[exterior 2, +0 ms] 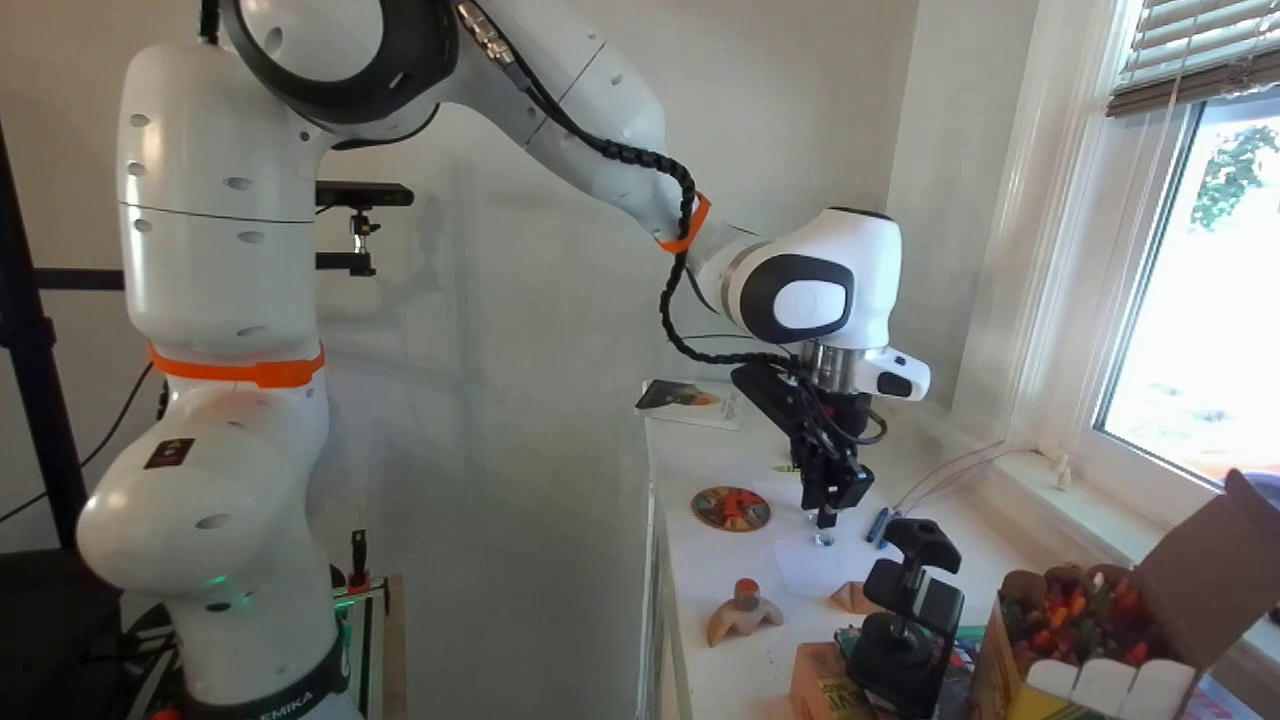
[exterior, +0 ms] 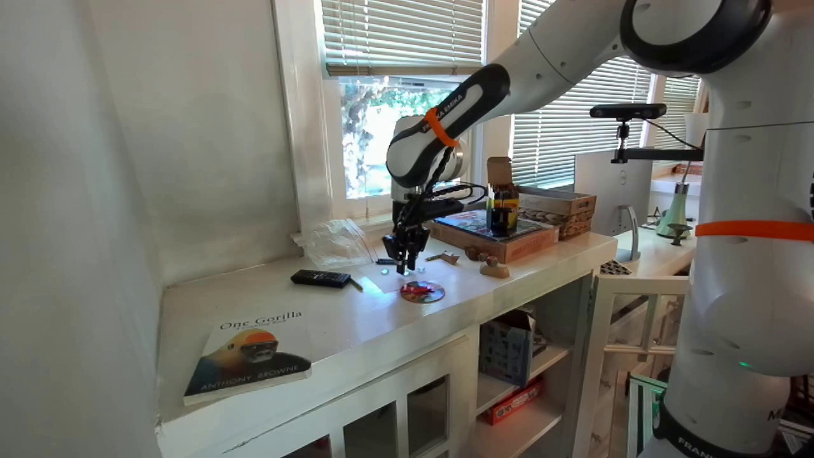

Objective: Move one clear object to the left.

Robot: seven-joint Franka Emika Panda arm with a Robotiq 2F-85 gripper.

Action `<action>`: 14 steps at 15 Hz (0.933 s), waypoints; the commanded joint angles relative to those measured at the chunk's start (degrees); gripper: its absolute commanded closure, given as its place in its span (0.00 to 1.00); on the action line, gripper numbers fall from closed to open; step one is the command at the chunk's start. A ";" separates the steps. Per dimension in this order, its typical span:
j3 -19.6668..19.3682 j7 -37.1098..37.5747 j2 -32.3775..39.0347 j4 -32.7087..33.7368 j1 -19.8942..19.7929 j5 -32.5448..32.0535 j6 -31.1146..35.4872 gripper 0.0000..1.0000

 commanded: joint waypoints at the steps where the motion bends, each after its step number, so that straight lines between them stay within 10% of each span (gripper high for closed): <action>1: 0.00 -0.10 -0.05 -1.07 0.02 -0.73 2.26 0.75; 9: -0.02 -0.12 0.19 -0.99 0.01 -0.93 1.41 0.65; 14: 0.01 -0.08 0.64 -0.73 0.02 -0.80 1.15 0.92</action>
